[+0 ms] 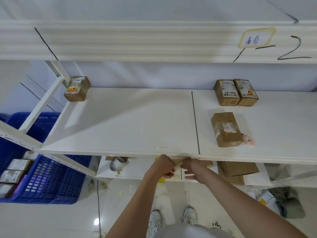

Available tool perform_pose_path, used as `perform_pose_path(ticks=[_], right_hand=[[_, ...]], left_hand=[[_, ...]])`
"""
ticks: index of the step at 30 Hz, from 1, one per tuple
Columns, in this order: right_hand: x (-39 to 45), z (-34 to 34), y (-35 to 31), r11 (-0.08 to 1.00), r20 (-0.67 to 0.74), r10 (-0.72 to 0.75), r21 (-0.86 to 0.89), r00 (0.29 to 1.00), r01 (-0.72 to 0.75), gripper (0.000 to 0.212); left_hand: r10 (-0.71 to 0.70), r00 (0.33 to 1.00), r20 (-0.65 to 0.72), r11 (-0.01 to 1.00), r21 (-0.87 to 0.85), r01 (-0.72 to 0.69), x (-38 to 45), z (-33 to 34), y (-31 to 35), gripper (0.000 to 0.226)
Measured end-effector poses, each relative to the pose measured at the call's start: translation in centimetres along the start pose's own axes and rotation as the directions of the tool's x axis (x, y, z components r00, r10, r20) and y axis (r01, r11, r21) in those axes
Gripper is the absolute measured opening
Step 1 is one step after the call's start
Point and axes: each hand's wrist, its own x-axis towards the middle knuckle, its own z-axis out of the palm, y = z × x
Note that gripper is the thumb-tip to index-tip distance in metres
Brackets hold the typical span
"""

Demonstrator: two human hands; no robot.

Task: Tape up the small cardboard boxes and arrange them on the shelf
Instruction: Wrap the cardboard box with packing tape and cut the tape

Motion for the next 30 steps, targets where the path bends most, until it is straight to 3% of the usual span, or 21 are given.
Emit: perform_pose_path(ticks=[4, 7, 9, 20, 26, 30], right_hand=[[0.9, 0.5, 1.9, 0.963, 0.13, 0.008, 0.266, 0.992, -0.043, 0.02], [1.7, 0.8, 2.5, 0.95, 0.089, -0.002, 0.31, 0.996, -0.026, 0.032], [1.9, 0.8, 2.4, 0.95, 0.071, 0.007, 0.311, 0.997, -0.029, 0.03], [2.1, 0.7, 1.5, 0.988, -0.038, -0.043, 0.146, 0.998, 0.048, 0.026], [3.2, 1.4, 1.6, 0.985, -0.105, -0.038, 0.166, 0.994, 0.055, 0.019], [4.1, 1.6, 2.6, 0.969, -0.145, -0.098, 0.213, 0.985, 0.128, 0.013]], left_hand=[[-0.011, 0.999, 0.052, 0.987, -0.157, 0.019, 0.2, 2.7, -1.5, 0.031], [-0.008, 0.996, 0.086, 0.979, -0.201, 0.025, 0.0, 3.6, -2.1, 0.057], [-0.016, 0.995, 0.095, 0.968, -0.247, 0.039, -0.1, 3.8, -2.1, 0.061], [-0.021, 0.995, 0.1, 0.944, -0.327, 0.053, -0.1, 3.3, -2.0, 0.047], [0.001, 0.993, 0.118, 0.911, -0.409, 0.048, -0.3, 3.5, -1.4, 0.057], [0.005, 0.992, 0.125, 0.884, -0.464, 0.054, -0.1, 3.9, -1.3, 0.045]])
